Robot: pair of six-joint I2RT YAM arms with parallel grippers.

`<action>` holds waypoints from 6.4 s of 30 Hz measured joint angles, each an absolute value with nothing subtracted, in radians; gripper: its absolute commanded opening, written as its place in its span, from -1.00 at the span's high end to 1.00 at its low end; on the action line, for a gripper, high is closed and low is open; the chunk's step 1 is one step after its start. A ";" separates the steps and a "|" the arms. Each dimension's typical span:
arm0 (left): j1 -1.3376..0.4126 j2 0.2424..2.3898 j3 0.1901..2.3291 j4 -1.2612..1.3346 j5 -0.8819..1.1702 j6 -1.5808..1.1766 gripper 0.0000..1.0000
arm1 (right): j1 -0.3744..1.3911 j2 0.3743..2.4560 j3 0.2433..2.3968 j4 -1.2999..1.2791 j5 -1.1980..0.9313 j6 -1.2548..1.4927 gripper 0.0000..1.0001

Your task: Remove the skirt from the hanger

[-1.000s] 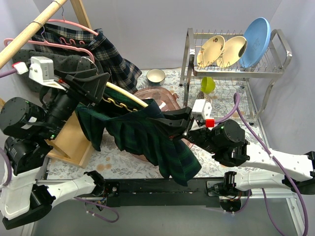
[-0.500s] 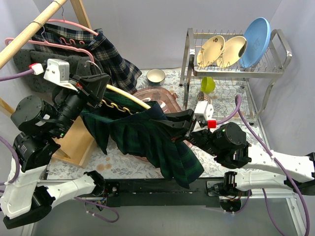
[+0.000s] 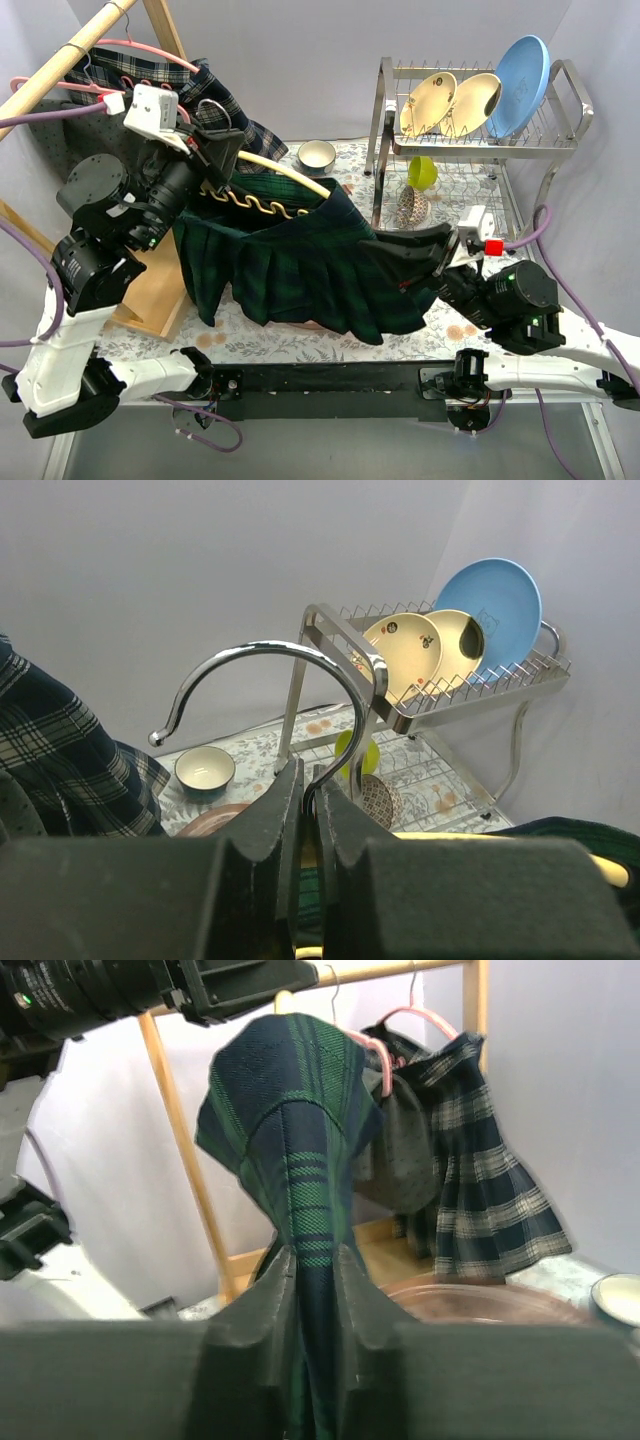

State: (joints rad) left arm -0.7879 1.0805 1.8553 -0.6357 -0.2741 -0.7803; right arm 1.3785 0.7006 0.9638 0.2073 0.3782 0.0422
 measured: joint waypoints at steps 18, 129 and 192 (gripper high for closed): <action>-0.832 1.224 2.018 -0.715 -0.318 -0.766 1.00 | 1.383 0.588 0.902 0.197 0.537 0.043 0.97; -0.799 1.057 2.199 -0.546 -0.487 -1.004 1.00 | 1.382 0.821 1.128 0.277 0.650 -0.158 0.97; -0.795 0.671 1.741 -0.633 0.054 -1.064 1.00 | 1.035 1.514 0.994 0.239 0.357 0.286 0.81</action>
